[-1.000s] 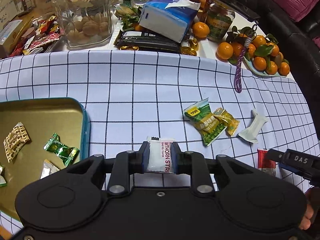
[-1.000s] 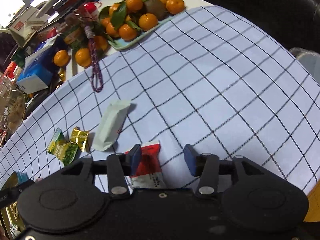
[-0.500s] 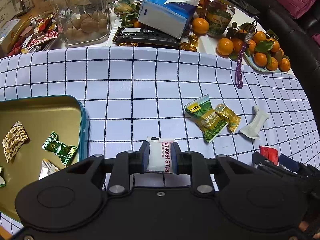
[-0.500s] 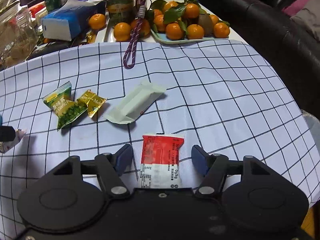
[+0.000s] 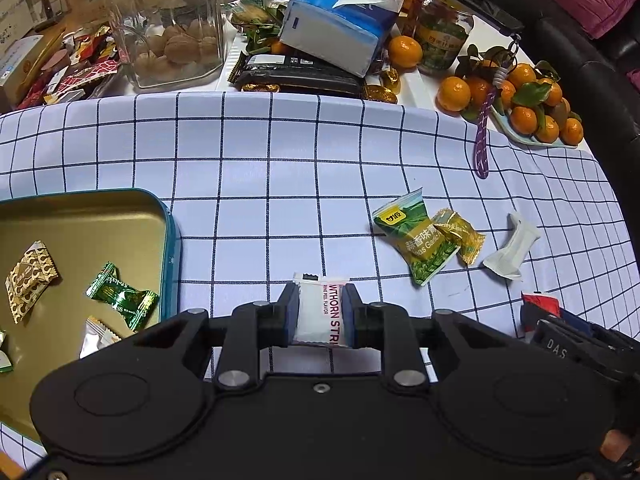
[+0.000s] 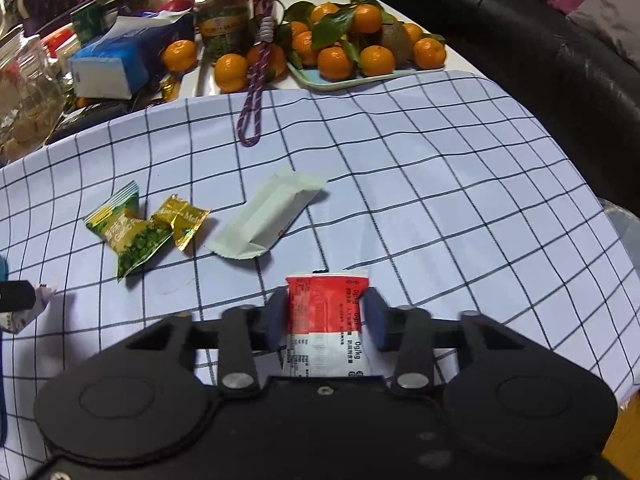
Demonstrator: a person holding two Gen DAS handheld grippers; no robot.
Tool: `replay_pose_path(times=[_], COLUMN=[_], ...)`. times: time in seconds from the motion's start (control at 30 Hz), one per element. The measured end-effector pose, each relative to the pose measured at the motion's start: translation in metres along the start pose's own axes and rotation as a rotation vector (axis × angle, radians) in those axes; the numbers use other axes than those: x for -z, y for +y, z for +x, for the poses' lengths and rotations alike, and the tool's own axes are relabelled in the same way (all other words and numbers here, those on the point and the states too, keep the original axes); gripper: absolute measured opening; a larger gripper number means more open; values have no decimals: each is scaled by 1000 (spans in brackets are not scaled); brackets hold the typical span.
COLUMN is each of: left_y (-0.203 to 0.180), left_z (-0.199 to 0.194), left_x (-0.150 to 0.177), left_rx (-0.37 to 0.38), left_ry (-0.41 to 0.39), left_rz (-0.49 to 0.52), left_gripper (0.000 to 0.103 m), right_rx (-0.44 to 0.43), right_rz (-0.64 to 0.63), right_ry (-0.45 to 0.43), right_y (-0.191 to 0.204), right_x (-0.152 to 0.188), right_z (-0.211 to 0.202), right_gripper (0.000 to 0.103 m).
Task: Organize snacks
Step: 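Carry the Hawthorn Strip and red-white packets toward the gold tin with both tools, then open the left tool to drop the Hawthorn Strip packet into the tin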
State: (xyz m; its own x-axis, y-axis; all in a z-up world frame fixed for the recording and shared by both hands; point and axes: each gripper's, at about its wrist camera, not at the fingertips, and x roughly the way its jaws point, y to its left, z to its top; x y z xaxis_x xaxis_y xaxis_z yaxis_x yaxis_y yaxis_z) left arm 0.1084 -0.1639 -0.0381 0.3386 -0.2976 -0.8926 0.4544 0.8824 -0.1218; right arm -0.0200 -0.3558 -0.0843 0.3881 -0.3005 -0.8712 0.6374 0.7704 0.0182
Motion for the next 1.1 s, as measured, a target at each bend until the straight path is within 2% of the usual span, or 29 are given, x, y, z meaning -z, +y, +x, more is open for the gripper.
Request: replay_pose_path(times=[0.13, 0.27, 0.5, 0.7, 0.83, 1.1], left_y=[1, 6, 22, 52, 78, 137], left_z=[-2, -7, -20, -32, -41, -53], left_x=[-1, -2, -7, -10, -8, 4], left_rx=[0, -1, -35, -65, -115, -188], left_ry=[-6, -19, -62, -86, -109, -121], left_rz=[-4, -15, -43, -100, -139, -239], left_gripper=[30, 30, 30, 30, 30, 30], right_rx=[9, -3, -95, -214, -295, -437], right_rz=[2, 38, 102, 76, 36, -125], right_ry=[9, -21, -75, -116, -146, -198], right_y=[1, 2, 20, 60, 93, 161], right_x=[-3, -12, -32, -39, -39, -20], right_z=[-2, -11, -36, -58, -74, -99], right_gripper=[36, 36, 36, 36, 36, 36])
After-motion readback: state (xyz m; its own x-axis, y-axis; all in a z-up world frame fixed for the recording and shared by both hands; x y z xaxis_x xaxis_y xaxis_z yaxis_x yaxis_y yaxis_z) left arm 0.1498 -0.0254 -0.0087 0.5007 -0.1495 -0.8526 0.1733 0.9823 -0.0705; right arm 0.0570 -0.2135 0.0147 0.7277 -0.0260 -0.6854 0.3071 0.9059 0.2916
